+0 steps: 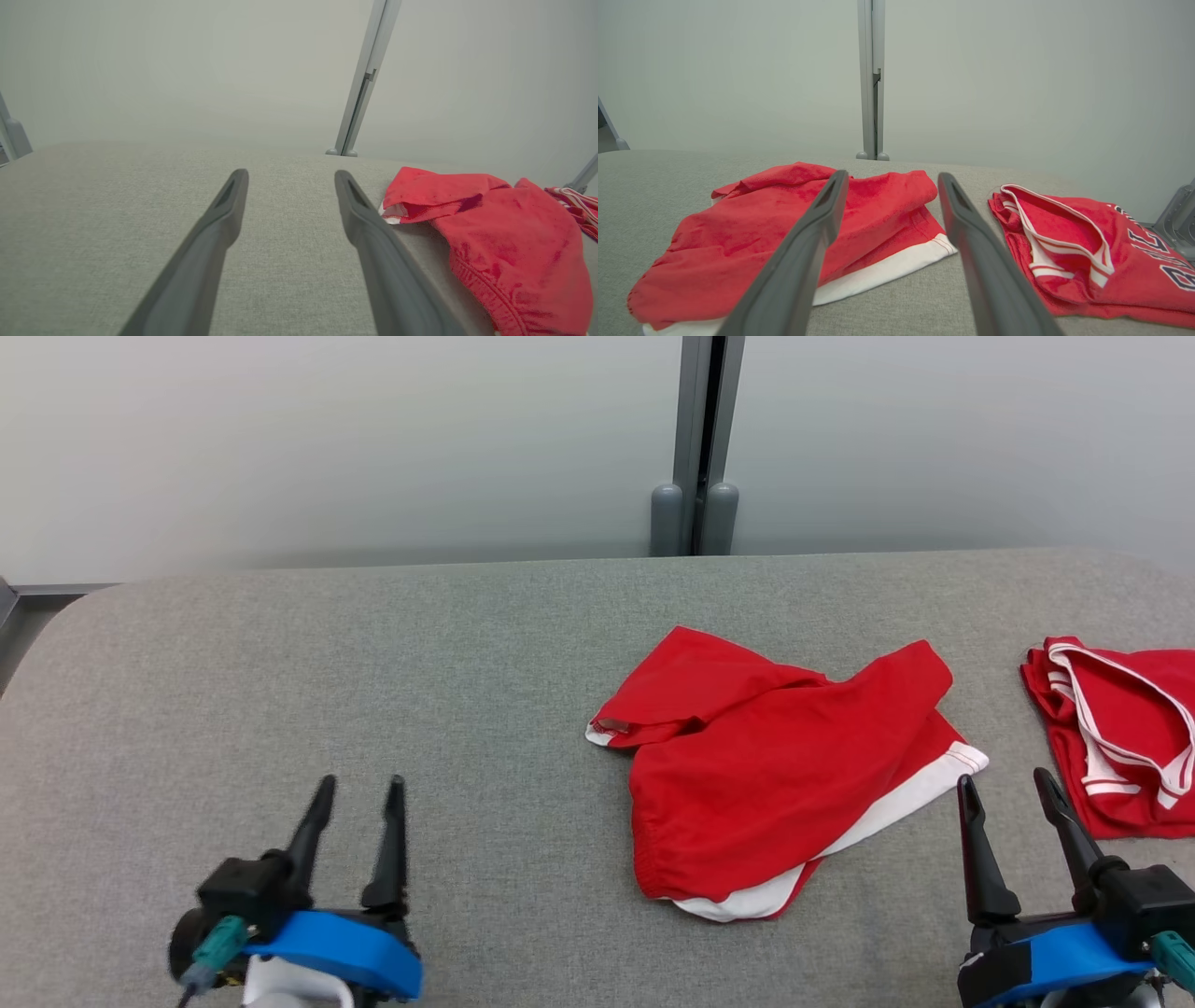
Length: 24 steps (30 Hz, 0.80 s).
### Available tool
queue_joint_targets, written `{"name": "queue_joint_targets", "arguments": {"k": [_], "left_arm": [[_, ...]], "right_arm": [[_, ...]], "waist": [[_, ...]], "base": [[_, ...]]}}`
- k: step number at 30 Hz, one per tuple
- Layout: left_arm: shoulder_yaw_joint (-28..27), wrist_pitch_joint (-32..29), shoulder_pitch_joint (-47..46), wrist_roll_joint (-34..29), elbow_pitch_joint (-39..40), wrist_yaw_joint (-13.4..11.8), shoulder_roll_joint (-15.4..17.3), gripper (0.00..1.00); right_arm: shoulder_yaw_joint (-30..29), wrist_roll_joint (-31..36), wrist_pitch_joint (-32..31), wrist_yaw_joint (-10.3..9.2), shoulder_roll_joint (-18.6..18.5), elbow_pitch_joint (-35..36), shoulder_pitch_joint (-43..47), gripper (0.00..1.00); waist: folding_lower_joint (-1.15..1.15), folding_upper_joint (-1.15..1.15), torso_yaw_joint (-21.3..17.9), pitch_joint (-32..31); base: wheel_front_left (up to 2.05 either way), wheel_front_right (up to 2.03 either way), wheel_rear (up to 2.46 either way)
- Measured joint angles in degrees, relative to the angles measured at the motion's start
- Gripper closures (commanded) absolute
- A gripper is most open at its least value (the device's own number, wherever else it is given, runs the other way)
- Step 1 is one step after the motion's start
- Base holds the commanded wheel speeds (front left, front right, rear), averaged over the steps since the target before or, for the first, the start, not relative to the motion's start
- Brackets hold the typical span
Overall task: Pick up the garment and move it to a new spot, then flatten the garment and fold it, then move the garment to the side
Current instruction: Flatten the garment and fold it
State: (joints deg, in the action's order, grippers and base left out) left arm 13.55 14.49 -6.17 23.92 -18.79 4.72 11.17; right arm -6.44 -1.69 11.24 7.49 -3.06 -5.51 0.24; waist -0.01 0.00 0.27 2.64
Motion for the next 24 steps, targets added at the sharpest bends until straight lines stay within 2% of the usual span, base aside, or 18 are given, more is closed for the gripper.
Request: {"name": "queue_joint_targets", "arguments": {"k": [4, 8, 9, 10, 15, 24], "left_arm": [[7.1, -3.4, -2.1, -0.9, -1.9, 1.7, -2.3, 0.0], [14.8, -4.9, -3.9, -1.3, -4.9, 2.4, -4.0, 0.0], [14.8, -4.9, -3.9, -1.3, -4.9, 2.4, -4.0, 0.0], [18.2, -5.9, -4.5, -1.2, -7.0, 2.4, -4.4, 0.0], [26.3, -7.9, -6.5, 2.5, -11.0, 2.5, -4.3, 0.0], [29.8, -8.3, -10.7, 8.4, -17.9, 2.5, -3.7, 0.0]], "right_arm": [[0.5, 0.0, -0.4, 0.0, 0.1, 0.4, -0.1, 0.0], [1.8, -0.8, -0.4, 0.0, 0.1, 0.2, -0.7, 0.0], [1.8, -0.8, -0.4, 0.0, 0.1, 0.2, -0.7, 0.0], [2.6, -1.2, -0.3, 0.0, 0.1, -0.3, -1.1, 0.0], [4.0, -1.9, 0.2, 0.0, 0.2, -1.3, -2.4, 0.0], [5.3, -2.8, 1.0, 0.0, 0.2, -2.5, -3.3, 0.0]], "waist": [[0.0, 0.0, -0.6, 0.7], [0.01, 0.0, -1.6, 1.4], [0.01, 0.0, -1.6, 1.4], [0.01, 0.0, -2.3, 1.7], [0.01, 0.0, -4.4, 2.5], [0.01, 0.0, -8.0, 3.7]], "base": [[0.0, 0.0, 0.0], [0.0, 0.0, 0.0], [0.0, 0.0, 0.0], [0.0, 0.0, 0.0], [0.0, 0.0, 0.0], [0.0, 0.0, 0.0]]}}
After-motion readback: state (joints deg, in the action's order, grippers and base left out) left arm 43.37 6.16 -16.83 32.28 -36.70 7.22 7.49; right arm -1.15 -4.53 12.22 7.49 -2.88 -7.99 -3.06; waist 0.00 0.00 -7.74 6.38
